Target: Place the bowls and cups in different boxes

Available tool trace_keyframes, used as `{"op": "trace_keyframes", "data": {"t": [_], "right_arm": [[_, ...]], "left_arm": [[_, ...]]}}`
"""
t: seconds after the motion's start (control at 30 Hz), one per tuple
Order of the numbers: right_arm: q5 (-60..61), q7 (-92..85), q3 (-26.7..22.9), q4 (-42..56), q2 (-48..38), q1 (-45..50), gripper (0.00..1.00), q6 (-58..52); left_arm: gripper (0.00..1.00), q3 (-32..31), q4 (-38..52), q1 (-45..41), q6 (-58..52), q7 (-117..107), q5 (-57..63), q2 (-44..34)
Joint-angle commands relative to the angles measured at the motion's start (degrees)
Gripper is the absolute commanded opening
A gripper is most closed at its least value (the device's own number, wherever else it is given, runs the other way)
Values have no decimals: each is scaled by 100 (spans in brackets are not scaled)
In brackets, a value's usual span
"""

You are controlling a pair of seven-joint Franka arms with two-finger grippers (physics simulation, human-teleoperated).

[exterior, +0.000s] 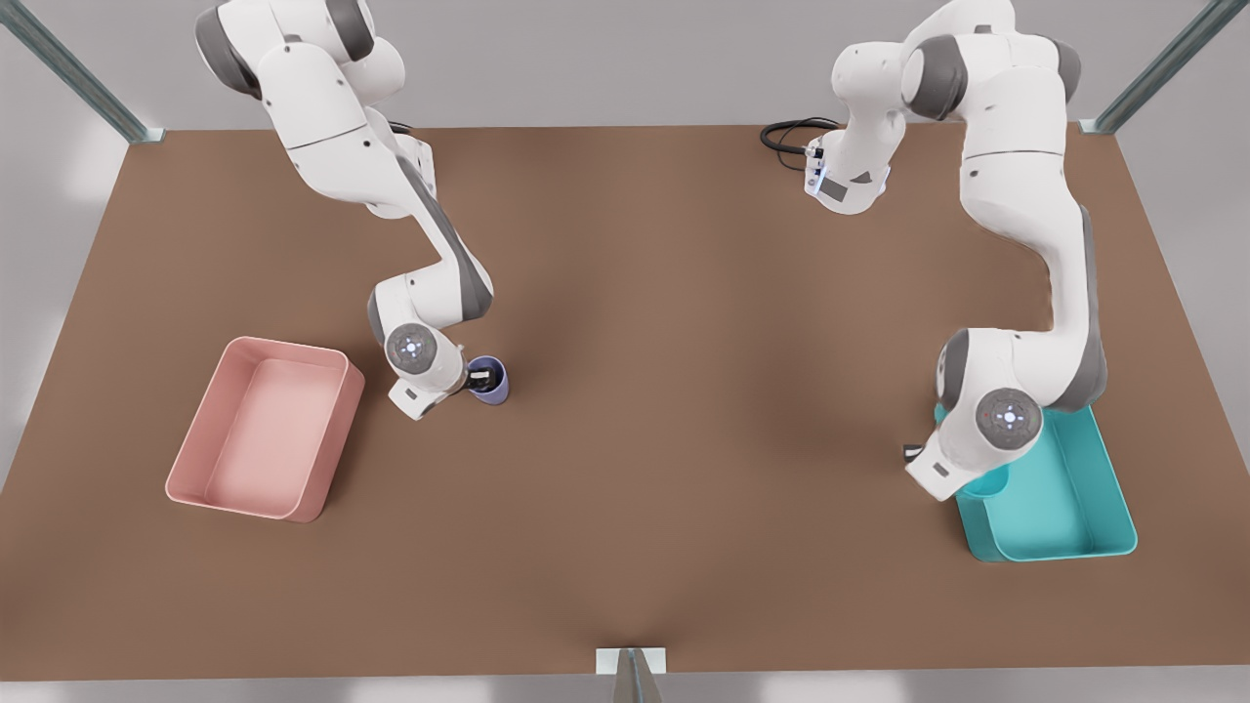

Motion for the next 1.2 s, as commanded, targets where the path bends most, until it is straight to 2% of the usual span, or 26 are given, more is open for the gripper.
{"op": "trace_keyframes", "data": {"t": [0.0, 0.07, 0.13, 0.33, 0.43, 0.47, 0.5, 0.57, 0.67, 0.77, 0.8, 0.87, 0.93, 1.17], "right_arm": [[-2, 298, 0, -1, 0, 0, 54, 41], [-2, 298, 0, 34, 79, -9, 35, 50], [-2, 298, 0, 69, 106, 0, 21, 32], [6, 228, 0, 279, -157, -149, 21, -265], [6, -659, -9, 841, -501, -1009, 21, -951], [6, -1072, -35, 1298, -457, -1308, 21, -1381], [6, -1800, -35, 1624, -439, -1774, 21, -1707], [-11, -2935, -79, 1958, -448, -2337, 21, -2015], [-29, -4166, -79, 2152, -360, -3190, 21, -2086], [-64, -4299, -123, 2275, 44, -3489, 21, -1980], [-55, -4299, -123, 2275, 167, -3489, 21, -1823], [-11, -4290, -123, 2249, 334, -3489, 21, -1533], [-2, -4290, -123, 2222, 527, -3489, 21, -1242], [15, -4193, -123, 2223, 1002, -3489, 21, -978]], "left_arm": [[21, 62, 270, 239, -1027, -70, 240, -30], [21, 352, 278, 432, -799, 0, 231, 145], [21, 388, 217, 608, 45, 18, 196, 514], [21, 388, 59, 933, 1117, 9, 152, 1244], [21, 388, 50, 1012, 1206, 0, 117, 1323], [73, 388, 59, 1012, 1206, 17, -67, 1323], [100, 379, 59, 1012, 1215, 26, -68, 1315], [100, 388, 50, 1021, 1127, 18, -77, 1183], [100, 124, 59, 907, -1024, 9, -446, -204], [100, -245, 50, 372, -2160, 9, -1008, -1453], [100, -254, 50, 81, -2309, -113, -1079, -1691], [100, -333, 50, 19, -2407, -298, -1369, -2130], [100, -579, 182, 89, -2565, -633, -1334, -1973], [100, -737, 208, 45, -2828, -607, -1386, -1999]]}}
